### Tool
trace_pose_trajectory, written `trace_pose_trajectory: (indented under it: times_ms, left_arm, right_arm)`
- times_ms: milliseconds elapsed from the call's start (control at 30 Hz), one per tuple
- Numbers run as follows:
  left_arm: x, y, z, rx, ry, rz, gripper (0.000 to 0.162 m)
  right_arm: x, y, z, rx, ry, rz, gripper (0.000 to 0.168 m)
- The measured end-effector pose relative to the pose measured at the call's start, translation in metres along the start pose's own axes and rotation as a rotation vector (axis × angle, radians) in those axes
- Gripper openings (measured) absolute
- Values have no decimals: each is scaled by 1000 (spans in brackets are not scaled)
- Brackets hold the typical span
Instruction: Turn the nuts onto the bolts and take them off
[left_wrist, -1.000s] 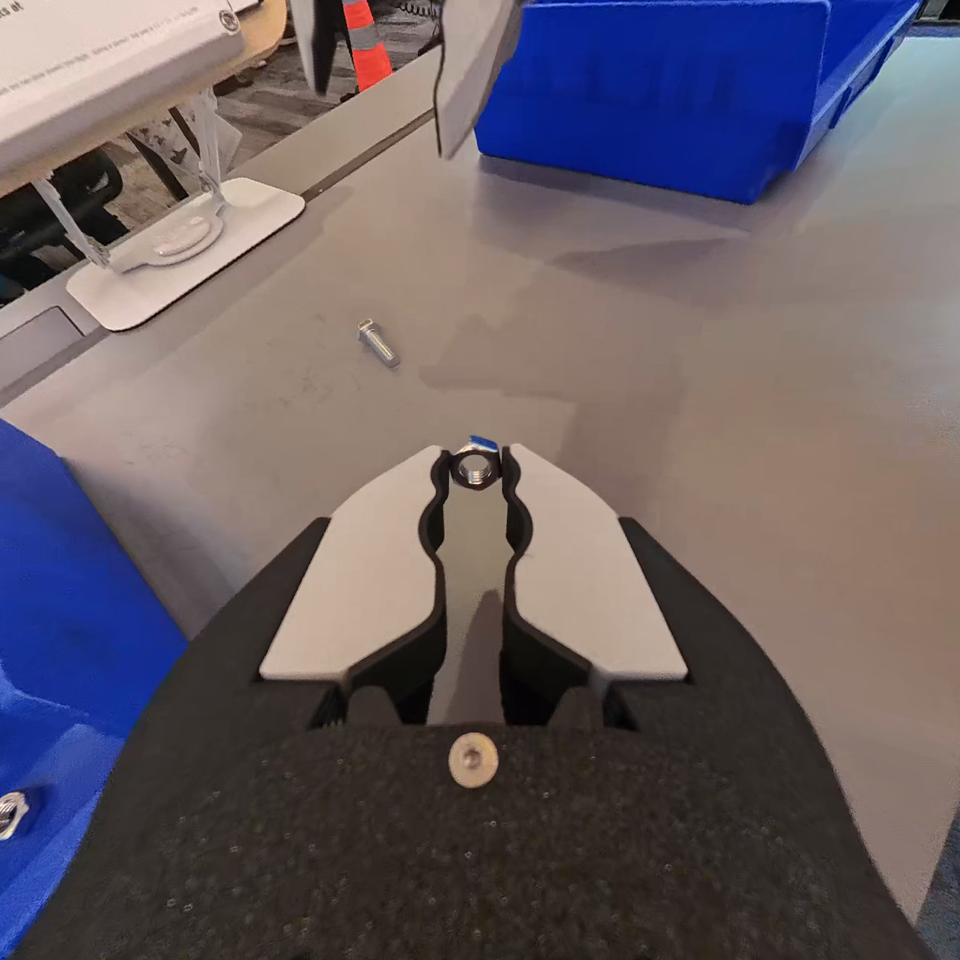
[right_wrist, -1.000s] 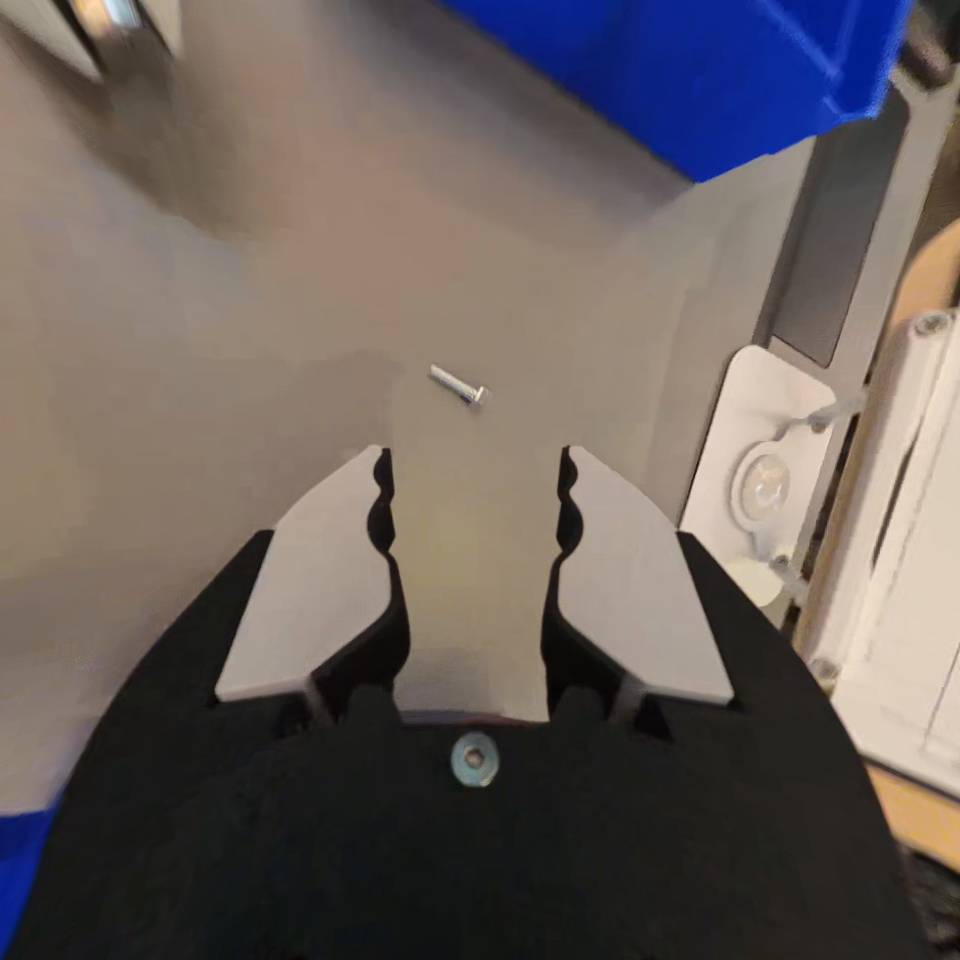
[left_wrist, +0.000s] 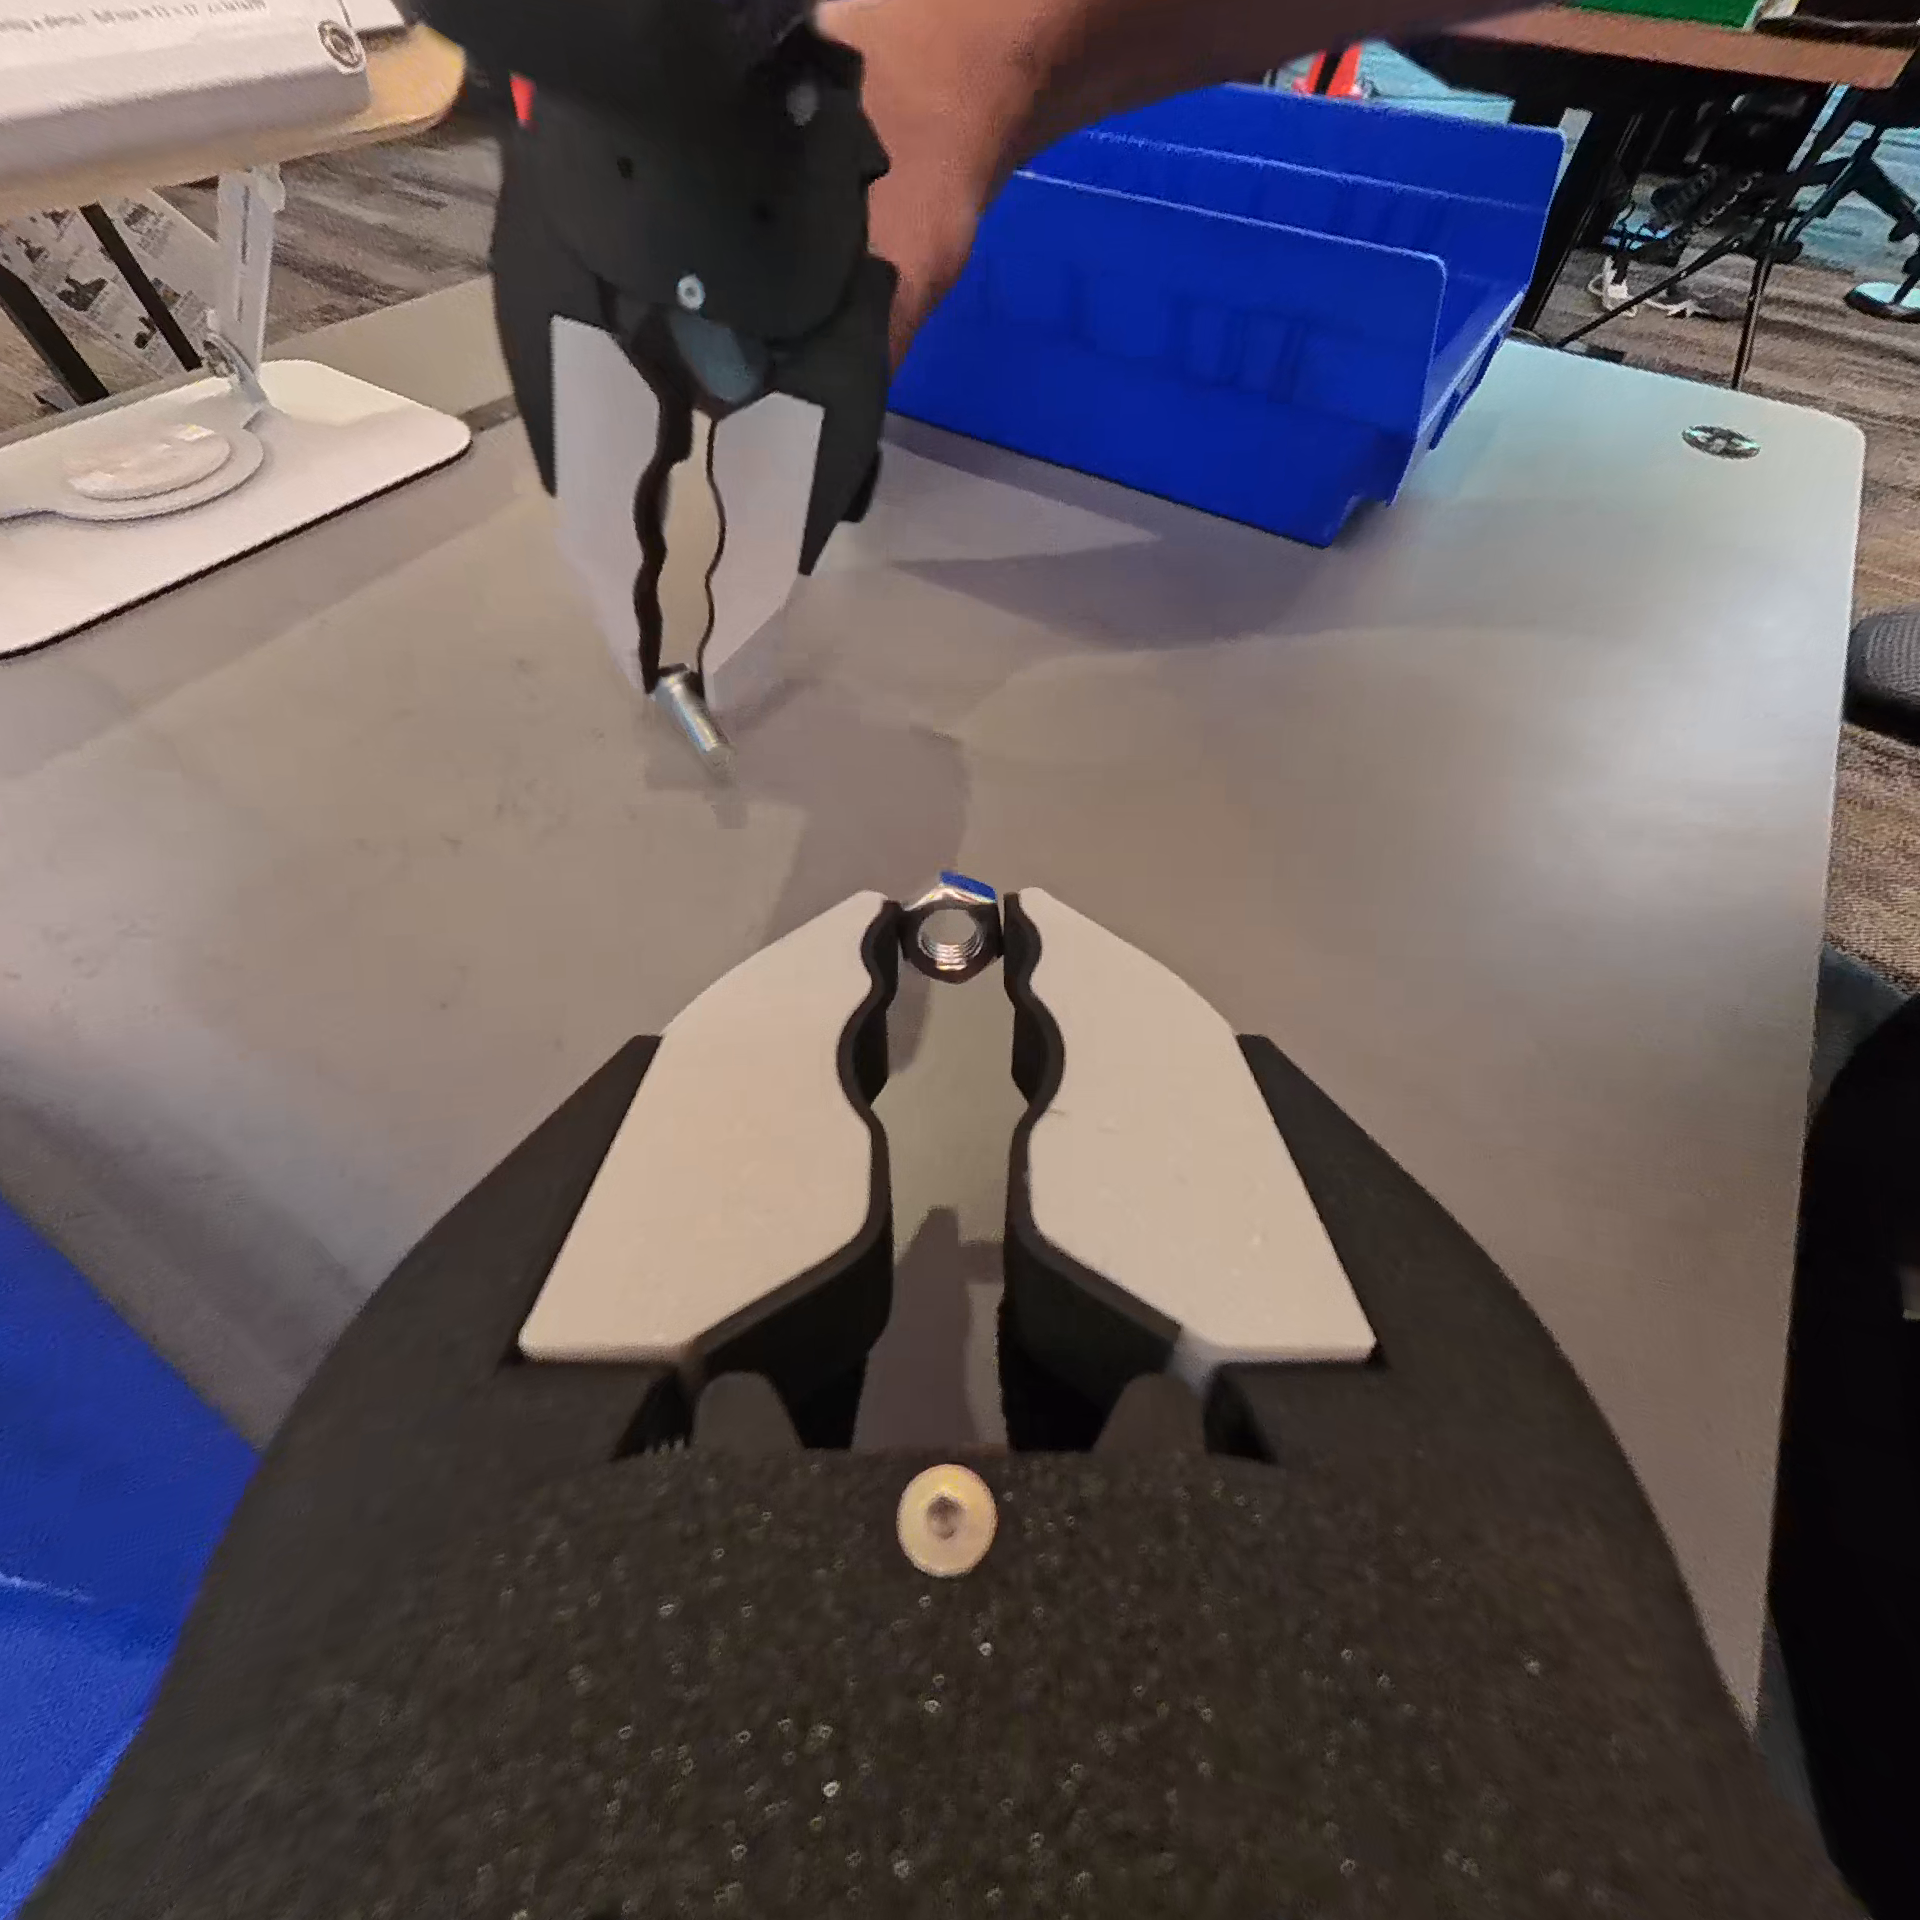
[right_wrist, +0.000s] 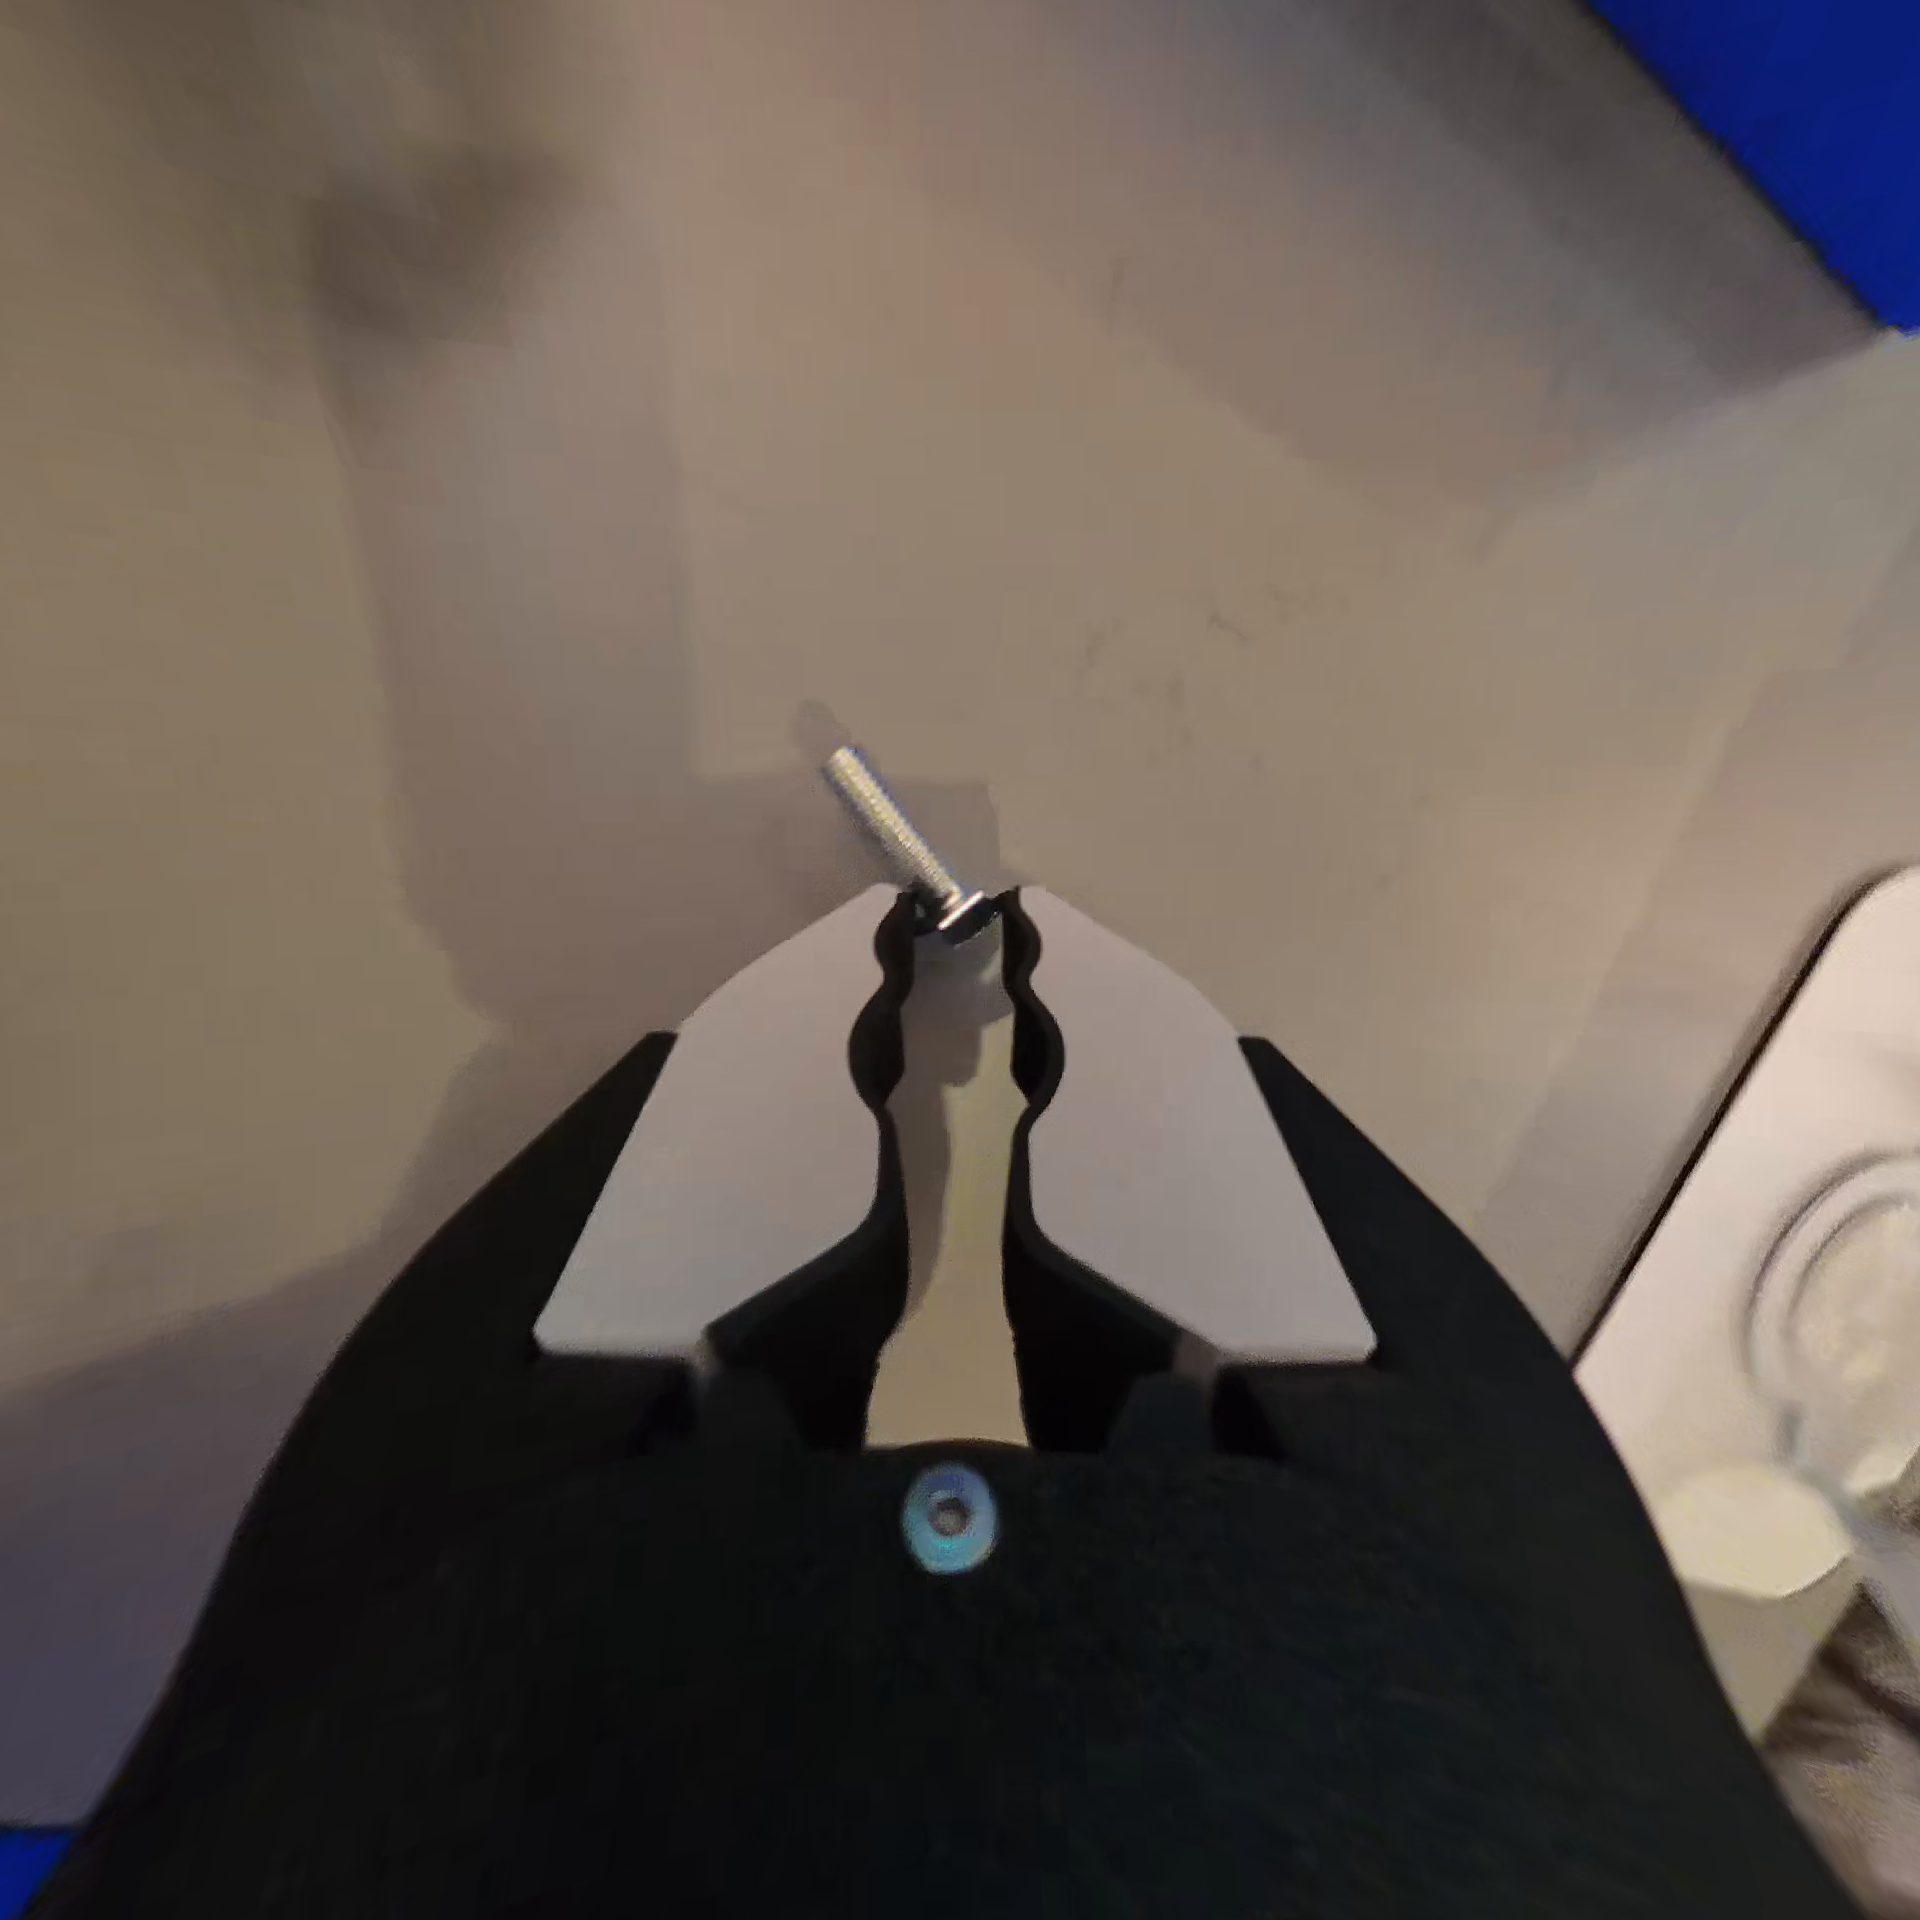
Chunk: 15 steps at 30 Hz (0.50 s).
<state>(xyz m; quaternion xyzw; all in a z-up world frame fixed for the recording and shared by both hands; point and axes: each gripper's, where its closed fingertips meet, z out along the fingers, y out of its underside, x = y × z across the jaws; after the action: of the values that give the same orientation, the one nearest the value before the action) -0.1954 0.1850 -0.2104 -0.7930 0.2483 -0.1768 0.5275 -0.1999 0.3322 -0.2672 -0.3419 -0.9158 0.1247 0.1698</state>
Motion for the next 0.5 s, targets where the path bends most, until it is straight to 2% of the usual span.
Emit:
trace_pose_trajectory:
  times_ms: [167, 267, 400, 500]
  left_arm:
    - [-4, -10, -1, 41, -44, -35, 18]
    - [-4, -24, 3, 80, -83, 10, 18]
    - [2, -41, 13, 58, -92, 263, 18]
    - [13, -48, 17, -26, -6, 381, 18]
  right_arm:
    - [-13, -22, -32, 131, 127, 414, 16]
    - [-28, -32, -47, 246, 209, 639, 16]
    - [-63, -53, -61, 477, 188, 884, 16]
    - [-85, -62, -68, 599, 161, 999, 16]
